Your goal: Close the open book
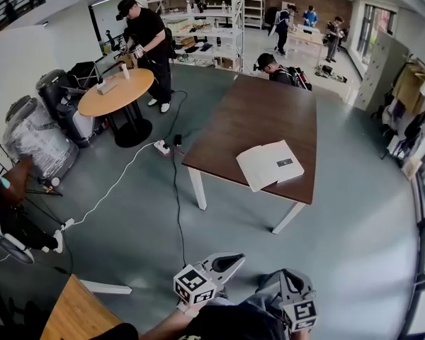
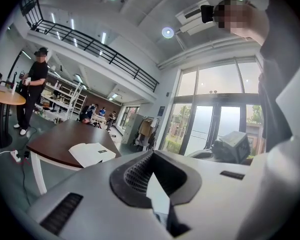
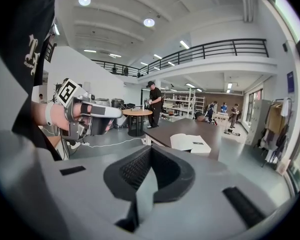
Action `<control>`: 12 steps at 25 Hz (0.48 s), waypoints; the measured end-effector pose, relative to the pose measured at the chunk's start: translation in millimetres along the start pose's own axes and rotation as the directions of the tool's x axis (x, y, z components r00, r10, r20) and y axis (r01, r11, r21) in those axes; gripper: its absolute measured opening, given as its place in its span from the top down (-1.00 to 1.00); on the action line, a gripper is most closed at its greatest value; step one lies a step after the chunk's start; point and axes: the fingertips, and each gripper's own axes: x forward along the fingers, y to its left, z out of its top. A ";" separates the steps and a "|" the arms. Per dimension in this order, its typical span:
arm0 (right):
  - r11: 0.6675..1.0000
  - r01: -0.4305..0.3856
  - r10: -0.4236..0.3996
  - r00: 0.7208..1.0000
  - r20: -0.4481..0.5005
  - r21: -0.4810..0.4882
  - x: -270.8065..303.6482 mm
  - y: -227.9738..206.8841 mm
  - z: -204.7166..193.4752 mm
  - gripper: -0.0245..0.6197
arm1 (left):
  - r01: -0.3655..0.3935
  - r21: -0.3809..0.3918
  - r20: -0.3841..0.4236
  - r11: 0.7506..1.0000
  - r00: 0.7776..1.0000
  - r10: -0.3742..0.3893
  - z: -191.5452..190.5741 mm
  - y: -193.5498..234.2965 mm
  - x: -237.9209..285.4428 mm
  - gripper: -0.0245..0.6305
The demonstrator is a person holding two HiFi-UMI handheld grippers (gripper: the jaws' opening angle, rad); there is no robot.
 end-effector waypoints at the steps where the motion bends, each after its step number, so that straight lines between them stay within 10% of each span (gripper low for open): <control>1: 1.000 0.009 -0.009 1.000 0.003 0.007 -1.0 -3.5 3.2 0.97 | 0.007 0.001 0.000 1.000 1.000 -0.007 1.2 -2.7 3.0 0.91; 12: 0.998 0.055 -0.055 0.998 0.013 0.017 -2.4 -28.2 0.5 0.97 | 0.033 0.015 -0.027 0.999 0.999 -0.033 3.9 -11.5 12.0 0.91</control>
